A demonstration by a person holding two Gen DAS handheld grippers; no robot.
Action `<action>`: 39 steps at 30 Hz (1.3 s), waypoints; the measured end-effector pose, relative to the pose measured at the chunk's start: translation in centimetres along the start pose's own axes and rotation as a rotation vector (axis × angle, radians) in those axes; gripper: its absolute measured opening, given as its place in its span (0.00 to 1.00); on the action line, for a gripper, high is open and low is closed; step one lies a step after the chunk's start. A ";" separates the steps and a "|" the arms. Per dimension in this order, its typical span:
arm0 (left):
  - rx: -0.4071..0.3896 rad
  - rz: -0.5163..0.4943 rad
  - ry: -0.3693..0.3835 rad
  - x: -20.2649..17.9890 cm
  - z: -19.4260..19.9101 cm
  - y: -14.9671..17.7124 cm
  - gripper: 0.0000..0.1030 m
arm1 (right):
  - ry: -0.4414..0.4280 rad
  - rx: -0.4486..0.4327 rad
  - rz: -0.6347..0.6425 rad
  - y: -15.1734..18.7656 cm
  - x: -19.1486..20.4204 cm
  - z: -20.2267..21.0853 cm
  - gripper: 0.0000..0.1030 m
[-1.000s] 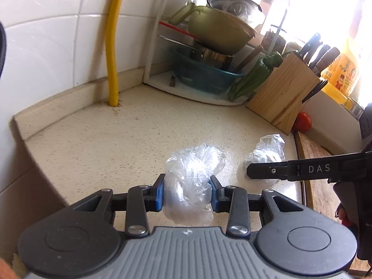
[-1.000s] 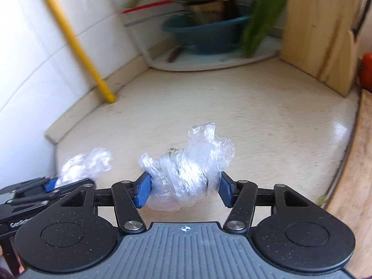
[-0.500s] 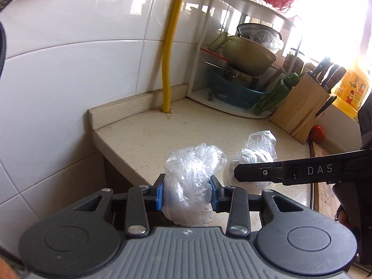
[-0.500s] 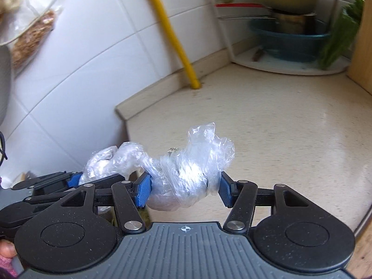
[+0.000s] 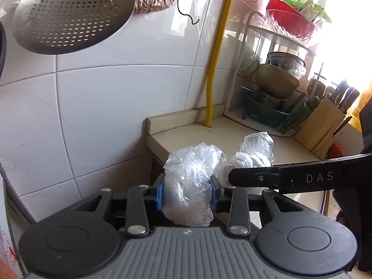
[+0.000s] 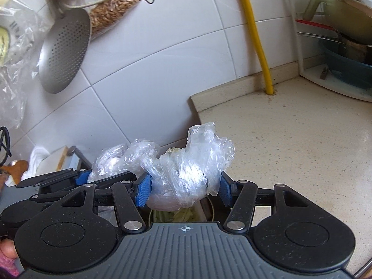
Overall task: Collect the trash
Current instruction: 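Carry both plastic bags down over the black trash bin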
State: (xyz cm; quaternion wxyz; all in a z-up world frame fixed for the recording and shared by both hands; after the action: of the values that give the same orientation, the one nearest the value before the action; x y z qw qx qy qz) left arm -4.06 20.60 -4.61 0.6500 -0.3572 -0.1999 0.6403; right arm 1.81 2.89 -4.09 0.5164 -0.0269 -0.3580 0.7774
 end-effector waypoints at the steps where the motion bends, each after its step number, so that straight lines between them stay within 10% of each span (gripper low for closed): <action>1: -0.005 0.005 -0.007 0.2 0.4 0.2 0.33 | -0.007 0.001 0.009 0.1 0.5 0.1 0.63; 25: -0.070 0.099 -0.082 3.6 4.3 2.5 0.33 | -0.039 0.011 0.146 1.5 6.9 0.1 0.63; 39: 0.181 0.387 -0.232 10.8 -9.4 7.7 0.33 | -0.006 0.241 0.055 2.8 2.7 -13.5 0.63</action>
State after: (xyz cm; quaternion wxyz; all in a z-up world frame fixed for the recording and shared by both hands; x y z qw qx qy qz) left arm -1.58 28.58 -18.50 0.5172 -0.2529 -0.1428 0.8051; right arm 3.91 11.69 -14.84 0.4932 0.0277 -0.2626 0.8288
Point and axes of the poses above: each gripper's, at about its wrist camera, not at the fingertips, and z roughly against the way its jaws point, x to its left, y to its underside, the point moved 6 cm from there along -z, roughly the way its jaws point, and after that the axes turned 10 degrees about x, right-handed, at the moved point
